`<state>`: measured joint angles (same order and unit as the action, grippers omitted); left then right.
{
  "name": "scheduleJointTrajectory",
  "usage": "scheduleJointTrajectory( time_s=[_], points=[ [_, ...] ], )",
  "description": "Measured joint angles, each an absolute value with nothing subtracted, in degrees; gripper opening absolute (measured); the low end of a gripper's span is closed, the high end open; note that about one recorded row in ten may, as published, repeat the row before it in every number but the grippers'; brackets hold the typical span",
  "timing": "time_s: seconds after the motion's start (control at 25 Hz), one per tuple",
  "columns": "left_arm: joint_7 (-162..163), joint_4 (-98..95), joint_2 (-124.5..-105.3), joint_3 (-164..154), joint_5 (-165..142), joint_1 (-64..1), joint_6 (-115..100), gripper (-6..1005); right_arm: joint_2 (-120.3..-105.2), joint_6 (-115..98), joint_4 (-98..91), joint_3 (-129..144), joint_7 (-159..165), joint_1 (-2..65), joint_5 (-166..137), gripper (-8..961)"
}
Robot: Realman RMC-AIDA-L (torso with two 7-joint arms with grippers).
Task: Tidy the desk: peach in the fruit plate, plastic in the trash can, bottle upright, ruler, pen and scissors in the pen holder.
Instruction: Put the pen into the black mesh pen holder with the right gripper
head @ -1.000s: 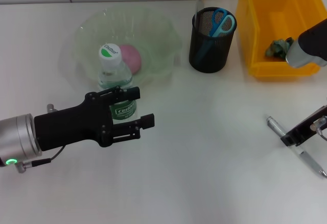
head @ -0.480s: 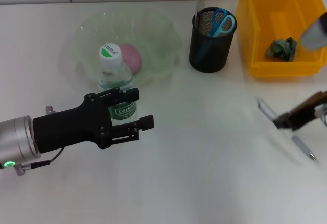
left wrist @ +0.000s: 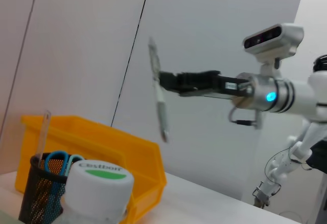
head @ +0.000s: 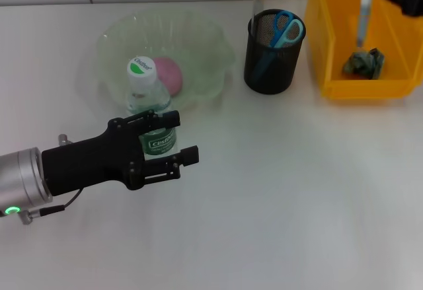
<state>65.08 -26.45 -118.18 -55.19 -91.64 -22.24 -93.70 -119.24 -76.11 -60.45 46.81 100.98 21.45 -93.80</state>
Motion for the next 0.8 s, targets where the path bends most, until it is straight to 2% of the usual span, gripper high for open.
scheduleJointTrajectory(
  time_s=[0.24, 0.48, 0.8],
  points=[
    [64.57, -26.43, -118.26, -55.19, -91.59, -22.56, -93.53, 798, -119.05, -68.41, -33.85, 46.3, 74.77, 30.88, -76.41, 128],
    [64.28, -26.5, -118.34, -55.19, -91.54, -22.83, -93.51, 798, -119.23, -61.15, -23.14, 46.86, 66.55, 39.02, -75.0, 131],
    [63.19, -26.15, -118.39, -55.2, -91.42, -23.27, -93.31, 798, -119.48, -60.17, -20.7, 47.06, 65.79, 39.73, -74.92, 136]
  ],
)
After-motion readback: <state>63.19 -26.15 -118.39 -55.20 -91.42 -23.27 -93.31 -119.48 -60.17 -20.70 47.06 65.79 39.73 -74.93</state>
